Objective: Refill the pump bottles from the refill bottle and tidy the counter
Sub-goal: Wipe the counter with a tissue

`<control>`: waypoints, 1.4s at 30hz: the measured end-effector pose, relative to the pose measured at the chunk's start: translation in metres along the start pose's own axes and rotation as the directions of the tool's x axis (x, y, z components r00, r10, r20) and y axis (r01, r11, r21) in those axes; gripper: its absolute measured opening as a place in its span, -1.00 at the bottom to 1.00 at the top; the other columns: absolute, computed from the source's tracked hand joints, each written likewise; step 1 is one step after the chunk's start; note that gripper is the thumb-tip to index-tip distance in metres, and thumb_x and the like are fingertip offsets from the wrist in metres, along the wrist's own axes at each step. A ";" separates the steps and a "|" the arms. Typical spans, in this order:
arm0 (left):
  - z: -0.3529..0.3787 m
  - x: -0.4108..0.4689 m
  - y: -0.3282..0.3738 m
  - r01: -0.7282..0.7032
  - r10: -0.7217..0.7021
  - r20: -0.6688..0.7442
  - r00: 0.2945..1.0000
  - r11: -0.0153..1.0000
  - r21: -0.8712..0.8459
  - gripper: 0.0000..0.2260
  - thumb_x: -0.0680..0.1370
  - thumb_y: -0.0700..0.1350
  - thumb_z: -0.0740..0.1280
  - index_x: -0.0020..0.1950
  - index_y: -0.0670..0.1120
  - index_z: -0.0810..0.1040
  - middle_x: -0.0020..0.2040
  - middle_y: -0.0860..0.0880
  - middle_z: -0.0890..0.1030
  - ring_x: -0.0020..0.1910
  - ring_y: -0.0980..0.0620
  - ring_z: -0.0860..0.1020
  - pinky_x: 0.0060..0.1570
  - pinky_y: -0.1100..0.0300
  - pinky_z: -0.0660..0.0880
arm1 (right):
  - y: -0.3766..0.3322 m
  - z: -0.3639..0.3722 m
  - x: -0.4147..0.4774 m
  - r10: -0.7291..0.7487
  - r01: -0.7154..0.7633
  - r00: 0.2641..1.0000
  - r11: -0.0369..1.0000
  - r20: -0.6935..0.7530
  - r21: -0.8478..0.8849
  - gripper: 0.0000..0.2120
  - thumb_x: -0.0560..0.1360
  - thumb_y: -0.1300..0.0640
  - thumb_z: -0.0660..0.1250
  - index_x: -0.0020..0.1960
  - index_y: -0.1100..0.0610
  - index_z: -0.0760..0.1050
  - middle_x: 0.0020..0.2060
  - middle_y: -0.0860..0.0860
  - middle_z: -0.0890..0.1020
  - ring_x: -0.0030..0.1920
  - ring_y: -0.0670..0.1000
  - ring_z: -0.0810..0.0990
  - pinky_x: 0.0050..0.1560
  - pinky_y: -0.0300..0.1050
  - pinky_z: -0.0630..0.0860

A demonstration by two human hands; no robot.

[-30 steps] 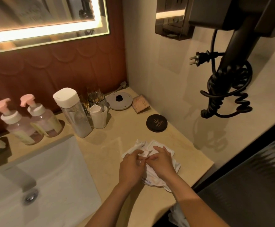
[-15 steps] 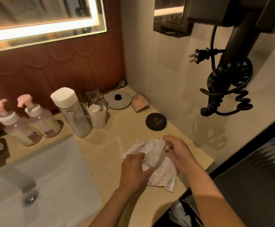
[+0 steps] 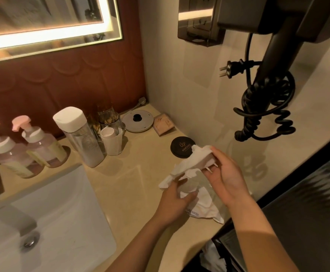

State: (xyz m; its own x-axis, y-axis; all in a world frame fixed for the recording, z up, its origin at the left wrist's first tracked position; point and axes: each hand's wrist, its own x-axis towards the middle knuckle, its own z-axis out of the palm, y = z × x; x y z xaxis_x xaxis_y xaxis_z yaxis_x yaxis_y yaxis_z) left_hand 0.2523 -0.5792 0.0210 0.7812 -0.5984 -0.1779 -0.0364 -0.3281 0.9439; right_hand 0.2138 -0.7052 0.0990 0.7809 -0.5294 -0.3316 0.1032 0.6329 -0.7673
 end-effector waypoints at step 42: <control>-0.105 -0.163 -0.068 0.108 -0.424 -0.738 0.524 0.893 -0.436 -0.84 0.54 -0.28 0.28 -0.03 -0.07 0.61 -0.10 -0.03 0.66 -0.10 0.02 0.62 -0.12 0.25 0.48 | 0.175 0.047 0.004 0.233 0.811 0.585 -0.201 0.777 -0.549 -0.44 0.32 0.51 0.24 0.30 0.23 0.44 0.21 0.14 0.55 0.24 0.16 0.51 0.40 0.00 0.27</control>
State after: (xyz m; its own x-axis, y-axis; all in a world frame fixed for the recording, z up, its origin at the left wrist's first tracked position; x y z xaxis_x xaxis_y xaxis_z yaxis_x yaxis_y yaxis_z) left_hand 0.1930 -0.3828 0.0145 0.8850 0.3654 -0.2885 0.3242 -0.0390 0.9452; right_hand 0.2645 -0.5700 -0.0107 0.9594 0.2769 0.0543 0.2738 -0.8672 -0.4159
